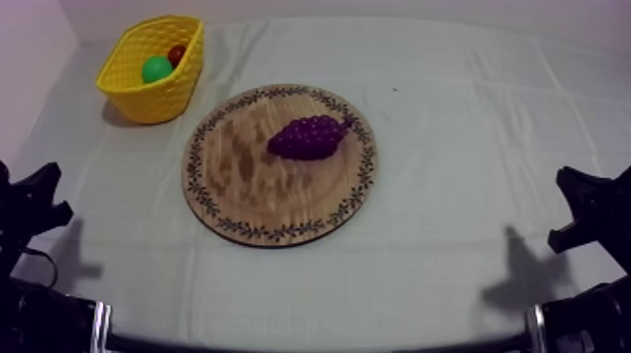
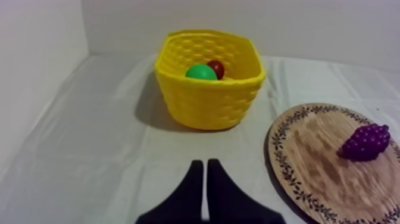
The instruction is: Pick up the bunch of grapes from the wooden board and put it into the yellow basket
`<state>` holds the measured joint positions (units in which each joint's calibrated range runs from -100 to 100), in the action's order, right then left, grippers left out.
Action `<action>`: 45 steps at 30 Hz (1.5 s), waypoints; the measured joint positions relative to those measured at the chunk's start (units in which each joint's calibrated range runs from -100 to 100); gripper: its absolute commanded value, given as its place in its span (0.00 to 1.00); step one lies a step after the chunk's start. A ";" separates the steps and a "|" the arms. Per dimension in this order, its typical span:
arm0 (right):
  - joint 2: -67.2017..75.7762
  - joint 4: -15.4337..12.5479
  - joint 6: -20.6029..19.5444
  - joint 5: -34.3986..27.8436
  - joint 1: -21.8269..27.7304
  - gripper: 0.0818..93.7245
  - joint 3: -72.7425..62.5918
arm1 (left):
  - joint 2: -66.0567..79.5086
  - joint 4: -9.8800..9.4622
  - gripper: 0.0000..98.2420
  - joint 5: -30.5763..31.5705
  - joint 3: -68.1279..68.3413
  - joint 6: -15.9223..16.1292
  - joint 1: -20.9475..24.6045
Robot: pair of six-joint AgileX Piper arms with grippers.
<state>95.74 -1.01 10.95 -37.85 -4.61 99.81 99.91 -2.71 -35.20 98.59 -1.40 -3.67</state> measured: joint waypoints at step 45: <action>0.00 0.00 -0.03 0.00 0.00 0.00 0.00 | -54.61 -1.08 0.00 -16.02 -64.87 2.65 -14.23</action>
<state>95.74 -1.01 10.92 -37.85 -4.61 99.81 45.30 -3.79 -51.23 33.72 1.25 -17.89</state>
